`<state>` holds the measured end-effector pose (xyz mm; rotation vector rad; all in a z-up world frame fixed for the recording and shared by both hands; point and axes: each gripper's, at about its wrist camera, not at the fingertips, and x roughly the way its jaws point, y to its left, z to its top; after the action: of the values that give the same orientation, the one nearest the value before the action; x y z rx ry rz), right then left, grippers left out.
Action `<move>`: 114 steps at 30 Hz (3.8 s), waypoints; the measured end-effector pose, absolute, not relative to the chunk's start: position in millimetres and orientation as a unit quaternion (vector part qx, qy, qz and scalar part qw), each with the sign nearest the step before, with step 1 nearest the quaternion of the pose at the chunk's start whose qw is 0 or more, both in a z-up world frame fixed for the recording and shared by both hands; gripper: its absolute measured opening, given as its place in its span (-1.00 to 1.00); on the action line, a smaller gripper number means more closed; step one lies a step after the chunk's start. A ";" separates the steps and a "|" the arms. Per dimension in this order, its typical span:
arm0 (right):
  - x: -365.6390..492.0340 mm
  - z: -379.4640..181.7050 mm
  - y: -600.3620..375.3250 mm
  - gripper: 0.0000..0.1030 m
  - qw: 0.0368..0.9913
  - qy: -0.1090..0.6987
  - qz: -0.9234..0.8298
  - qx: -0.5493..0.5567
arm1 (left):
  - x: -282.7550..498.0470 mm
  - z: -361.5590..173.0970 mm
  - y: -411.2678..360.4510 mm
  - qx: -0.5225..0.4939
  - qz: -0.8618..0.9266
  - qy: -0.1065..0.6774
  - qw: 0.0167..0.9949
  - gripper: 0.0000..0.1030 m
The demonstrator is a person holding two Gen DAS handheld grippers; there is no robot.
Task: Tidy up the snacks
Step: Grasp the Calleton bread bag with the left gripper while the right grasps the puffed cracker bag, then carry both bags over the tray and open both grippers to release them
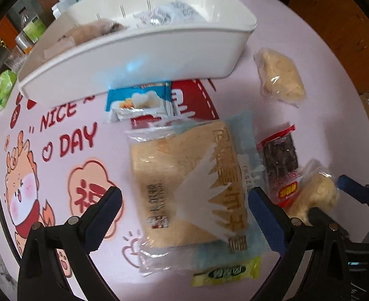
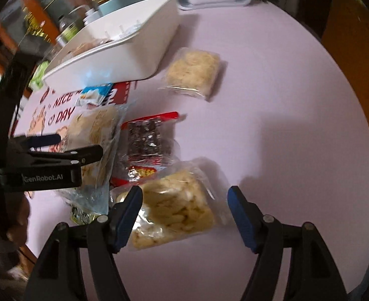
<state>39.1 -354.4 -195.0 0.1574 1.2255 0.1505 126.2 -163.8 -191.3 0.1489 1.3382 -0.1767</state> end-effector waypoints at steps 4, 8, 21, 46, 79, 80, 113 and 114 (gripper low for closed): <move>39.5 -201.6 -369.0 0.38 0.795 0.592 0.044 0.124 | 132.2 -200.8 -167.6 0.068 -0.065 0.623 0.777 0.99; 36.4 -204.9 -375.0 0.38 0.781 0.600 0.036 0.166 | 136.0 -200.7 -167.5 0.066 -0.062 0.622 0.778 0.99; 36.8 -208.8 -366.4 0.71 0.759 0.612 -0.007 0.225 | 143.0 -201.4 -151.7 0.038 -0.060 0.642 0.764 0.99; 45.2 -220.0 -332.3 0.77 0.761 0.631 -0.027 0.148 | 164.5 -237.4 -174.2 0.000 -0.043 0.677 0.735 0.99; 43.6 -152.4 -316.4 0.17 0.811 0.551 0.124 0.149 | 67.0 -131.0 -117.5 0.028 -0.031 0.606 0.794 -0.12; 47.6 -145.8 -313.7 0.17 0.815 0.545 0.129 0.147 | 71.7 -125.4 -104.7 0.024 -0.033 0.601 0.799 -0.12; 281.7 -57.3 -238.7 0.62 0.881 0.461 0.101 0.026 | 324.6 -29.8 -67.4 0.102 -0.033 0.471 0.876 0.83; 281.8 -58.0 -239.3 0.62 0.880 0.463 0.103 0.025 | 327.0 -35.4 -67.0 0.104 -0.032 0.473 0.874 0.83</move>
<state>281.8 -239.3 -58.0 0.0515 0.9647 0.2147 327.0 -67.0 -35.4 0.2173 0.9874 -0.0671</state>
